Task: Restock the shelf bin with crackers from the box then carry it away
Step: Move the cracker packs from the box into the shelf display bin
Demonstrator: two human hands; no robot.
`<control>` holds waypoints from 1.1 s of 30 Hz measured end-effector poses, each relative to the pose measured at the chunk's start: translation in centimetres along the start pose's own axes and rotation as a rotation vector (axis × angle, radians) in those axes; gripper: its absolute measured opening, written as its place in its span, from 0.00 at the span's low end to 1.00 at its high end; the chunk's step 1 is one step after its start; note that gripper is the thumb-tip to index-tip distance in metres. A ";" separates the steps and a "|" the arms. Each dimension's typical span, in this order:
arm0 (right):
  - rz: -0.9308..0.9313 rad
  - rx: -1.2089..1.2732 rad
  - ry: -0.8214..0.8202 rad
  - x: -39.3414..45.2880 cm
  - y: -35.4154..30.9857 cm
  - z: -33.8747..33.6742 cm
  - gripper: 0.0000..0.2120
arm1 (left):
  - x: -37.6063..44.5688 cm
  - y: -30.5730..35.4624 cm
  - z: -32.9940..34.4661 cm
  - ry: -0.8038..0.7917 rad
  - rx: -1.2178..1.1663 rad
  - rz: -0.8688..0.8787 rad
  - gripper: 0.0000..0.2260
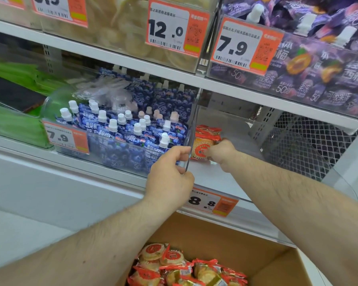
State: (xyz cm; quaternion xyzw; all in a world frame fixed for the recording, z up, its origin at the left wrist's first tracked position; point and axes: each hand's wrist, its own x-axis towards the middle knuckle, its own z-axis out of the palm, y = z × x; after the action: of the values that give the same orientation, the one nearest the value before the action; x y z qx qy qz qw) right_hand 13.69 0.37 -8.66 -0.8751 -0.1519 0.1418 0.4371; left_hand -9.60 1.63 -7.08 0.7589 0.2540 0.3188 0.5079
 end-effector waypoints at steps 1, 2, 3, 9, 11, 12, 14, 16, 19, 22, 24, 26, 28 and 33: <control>0.000 0.017 -0.022 -0.2 0.0 -0.2 0.21 | 0.0 0.0 0.0 -0.003 0.002 -0.001 0.22; -0.002 0.027 -0.038 -0.3 -0.1 -0.5 0.21 | 0.0 0.0 0.0 -0.009 0.001 -0.004 0.22; -0.002 0.023 -0.046 -0.6 -0.1 -0.8 0.21 | 0.0 0.0 -0.1 -0.016 0.001 -0.007 0.22; 0.016 -0.033 -0.057 -2.1 -0.3 -3.0 0.13 | 0.0 0.1 -0.3 -0.054 -0.005 -0.001 0.23; 0.012 -0.046 -0.056 -2.9 -0.5 -3.5 0.13 | -0.2 0.2 -0.3 -0.063 0.013 0.012 0.23; 0.003 -0.051 -0.061 -3.1 -0.5 -3.7 0.18 | -0.3 0.3 -0.3 -0.067 0.022 0.021 0.24; -0.022 -0.080 -0.071 -3.7 -0.3 -4.0 0.33 | -0.4 0.4 -0.3 -0.076 0.036 0.031 0.23; -0.045 -0.129 -0.086 -4.1 -0.2 -4.2 0.35 | -0.4 0.5 -0.4 -0.076 0.030 0.020 0.22; -0.068 -0.171 -0.075 -3.7 -0.5 -4.0 0.22 | -0.5 0.4 -0.6 -0.066 0.027 0.008 0.21; -0.092 -0.225 -0.031 -3.0 -0.9 -3.5 0.15 | -0.6 0.0 -0.7 -0.073 0.021 0.008 0.19; -0.099 -0.240 -0.002 -2.6 -1.2 -3.1 0.15 | -0.6 -0.3 -0.7 -0.075 0.014 -0.003 0.17; -0.105 -0.254 0.029 -2.3 -1.5 -2.5 0.16 | -0.6 -0.6 -0.7 -0.066 0.006 -0.011 0.18; -0.104 -0.284 0.035 -2.1 -1.7 -2.0 0.18 | -0.6 -0.7 -0.6 -0.055 0.004 -0.012 0.18; -0.030 -0.192 0.032 -1.7 -2.0 -1.6 0.18 | -0.7 -0.8 -0.4 -0.046 -0.006 0.002 0.18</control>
State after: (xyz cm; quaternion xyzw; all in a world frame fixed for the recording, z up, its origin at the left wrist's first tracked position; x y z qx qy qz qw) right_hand 12.47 -0.28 -5.92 -0.9127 -0.1711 0.1062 0.3556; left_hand -10.39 1.65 -7.83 0.7648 0.2408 0.3026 0.5153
